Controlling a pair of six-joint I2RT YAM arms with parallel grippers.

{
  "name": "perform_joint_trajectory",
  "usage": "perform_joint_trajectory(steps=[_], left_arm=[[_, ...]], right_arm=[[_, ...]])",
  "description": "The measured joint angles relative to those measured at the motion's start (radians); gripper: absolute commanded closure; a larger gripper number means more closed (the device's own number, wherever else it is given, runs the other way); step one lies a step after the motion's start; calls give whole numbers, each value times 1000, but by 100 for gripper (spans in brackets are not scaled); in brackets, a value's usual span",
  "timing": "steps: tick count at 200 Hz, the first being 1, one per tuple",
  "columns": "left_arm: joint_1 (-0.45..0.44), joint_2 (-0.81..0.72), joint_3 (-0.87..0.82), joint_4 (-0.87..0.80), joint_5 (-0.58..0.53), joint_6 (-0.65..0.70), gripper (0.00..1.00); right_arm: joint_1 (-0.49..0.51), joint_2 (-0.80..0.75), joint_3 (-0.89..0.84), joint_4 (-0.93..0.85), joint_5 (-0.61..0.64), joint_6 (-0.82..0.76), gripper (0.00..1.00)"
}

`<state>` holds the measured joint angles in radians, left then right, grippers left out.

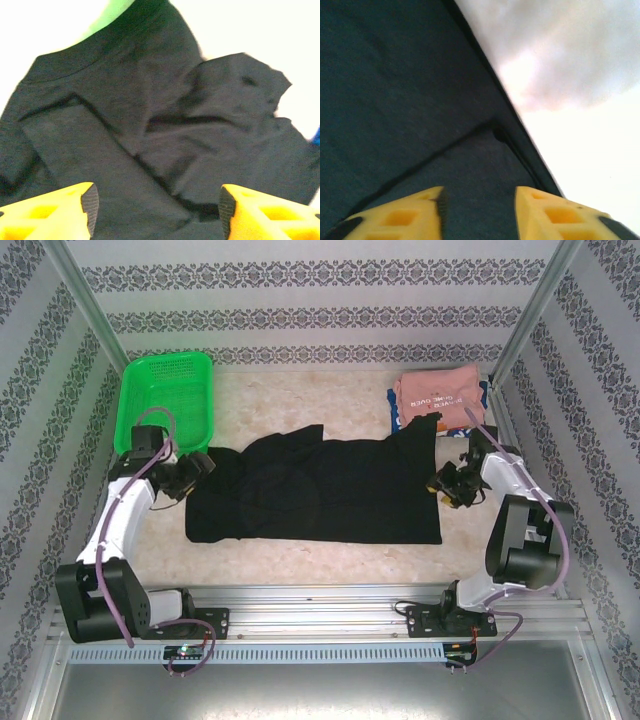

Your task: Fold and stack the t-shirts

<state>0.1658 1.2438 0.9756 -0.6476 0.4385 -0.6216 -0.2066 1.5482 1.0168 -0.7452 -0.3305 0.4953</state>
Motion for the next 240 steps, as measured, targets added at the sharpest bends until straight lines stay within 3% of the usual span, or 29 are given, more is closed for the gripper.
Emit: perform_joint_trajectory(steps=[18, 59, 65, 109, 154, 206, 240], left_arm=[[0, -97, 43, -52, 8, -19, 27], [0, -365, -7, -226, -1, -43, 26], [0, -389, -35, -246, 0, -48, 26], [-13, -394, -168, -310, 57, -111, 31], [-93, -454, -309, -296, 124, -231, 35], [-261, -455, -476, -141, 109, -445, 38], [-290, -385, -514, 0, 53, -536, 41]], right_arm=[[0, -76, 21, 6, -4, -8, 29], [0, -356, -23, -14, -68, -40, 13], [0, -393, -42, -19, -84, -40, 2], [76, -530, -177, -63, -180, -28, 2], [160, -593, -227, -85, -219, -20, 2], [206, -604, -228, -84, -229, -1, 2], [224, -604, -228, -85, -229, 3, 2]])
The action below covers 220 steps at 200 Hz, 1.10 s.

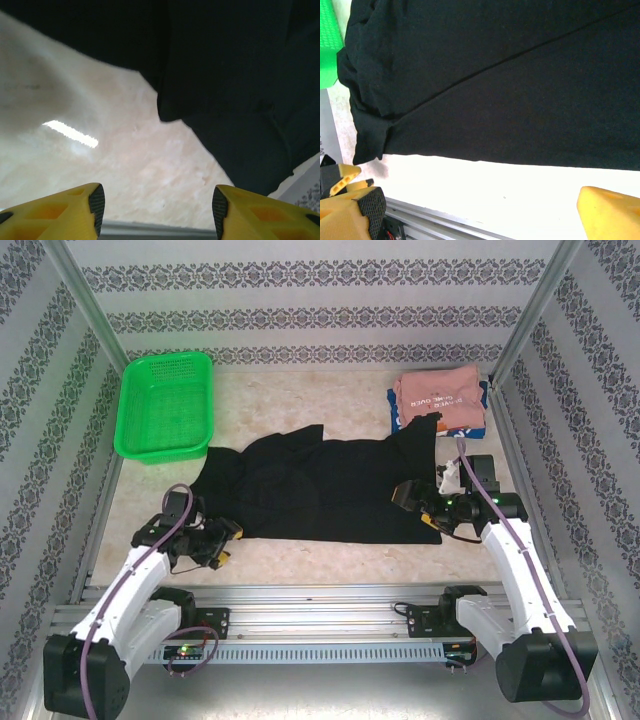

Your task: Fold and stack the t-shirts

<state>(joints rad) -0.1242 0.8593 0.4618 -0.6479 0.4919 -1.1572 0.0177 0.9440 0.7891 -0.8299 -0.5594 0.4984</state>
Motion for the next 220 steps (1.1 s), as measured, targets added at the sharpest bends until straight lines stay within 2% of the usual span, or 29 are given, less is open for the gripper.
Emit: perform_joint_trajectory(steps=[52, 88, 155, 175, 209, 214, 220], left_arm=[[-54, 155, 0, 184, -67, -55, 46], [-71, 170, 0, 223, -104, -71, 54], [-73, 220, -6, 307, -127, -84, 94], [-73, 225, -6, 320, -131, -80, 100], [-73, 219, -3, 316, -131, -80, 98], [-73, 211, -2, 312, -131, -80, 89], [-73, 198, -1, 304, -132, -78, 74]], right_arm=[[0, 0, 0, 0, 0, 1, 2], [0, 0, 0, 0, 0, 3, 2], [0, 0, 0, 3, 0, 4, 2], [0, 0, 0, 4, 0, 4, 2], [0, 0, 0, 4, 0, 3, 2], [0, 0, 0, 4, 0, 3, 2], [0, 0, 0, 3, 0, 3, 2]])
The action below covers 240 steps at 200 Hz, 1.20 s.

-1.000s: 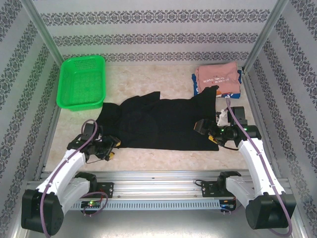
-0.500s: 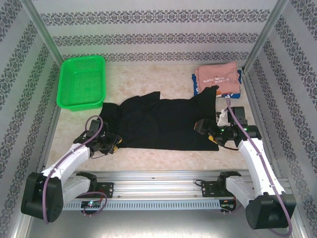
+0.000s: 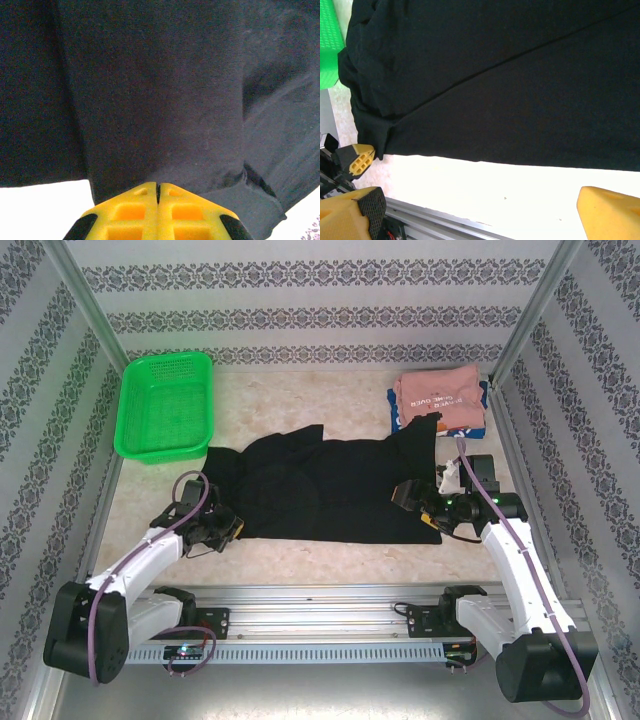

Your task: Fold and stack the t-shirts

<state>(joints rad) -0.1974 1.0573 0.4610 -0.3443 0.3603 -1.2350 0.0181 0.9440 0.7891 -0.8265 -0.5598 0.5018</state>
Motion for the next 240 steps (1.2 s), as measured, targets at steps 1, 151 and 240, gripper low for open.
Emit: perform_joint_trajectory(steps=[1, 151, 240], left_arm=[[0, -2, 0, -1, 0, 0, 71], [-31, -18, -96, 70, -38, -107, 50], [-48, -24, -94, 136, -59, -131, 91]], right_arm=[[0, 0, 0, 0, 0, 0, 2], [0, 35, 13, 8, -18, 0, 2], [0, 16, 13, 7, -18, 0, 2]])
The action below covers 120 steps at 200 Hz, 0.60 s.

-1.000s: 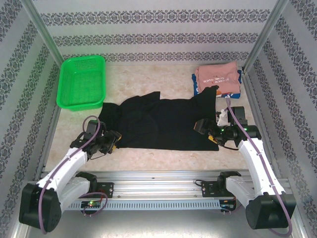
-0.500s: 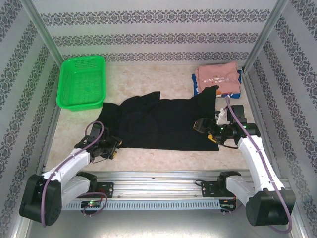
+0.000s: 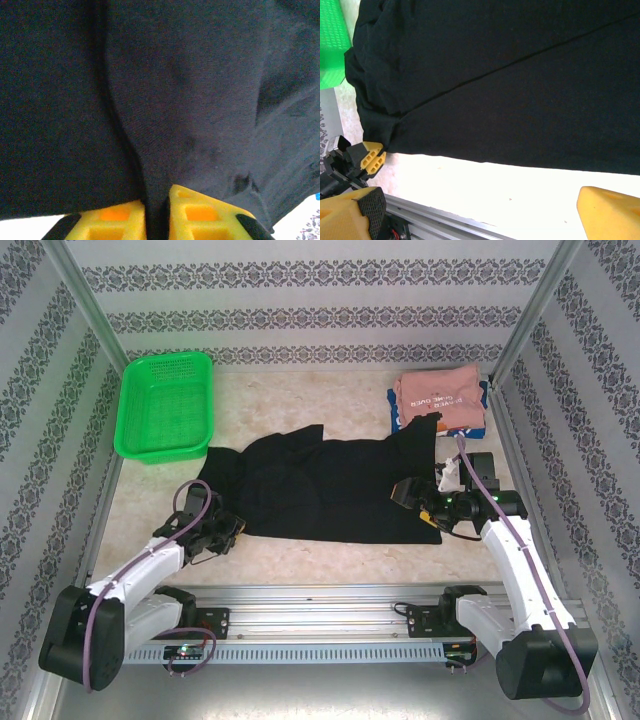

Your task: Fold and stack the t-shirts

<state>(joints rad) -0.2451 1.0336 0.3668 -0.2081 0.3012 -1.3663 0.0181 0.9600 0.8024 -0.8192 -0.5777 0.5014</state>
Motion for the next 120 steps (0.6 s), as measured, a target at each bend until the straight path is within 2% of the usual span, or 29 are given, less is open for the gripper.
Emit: perform_joint_trajectory(steps=[28, 63, 120], left_arm=[[-3, -20, 2, -5, -3, 0, 91], [-3, -58, 35, -39, -3, 19, 74], [-3, -116, 32, -88, -2, 19, 67]], right_arm=[[0, 0, 0, 0, 0, 0, 2], [0, 0, 0, -1, 0, 0, 2], [0, -2, 0, -1, -1, 0, 2]])
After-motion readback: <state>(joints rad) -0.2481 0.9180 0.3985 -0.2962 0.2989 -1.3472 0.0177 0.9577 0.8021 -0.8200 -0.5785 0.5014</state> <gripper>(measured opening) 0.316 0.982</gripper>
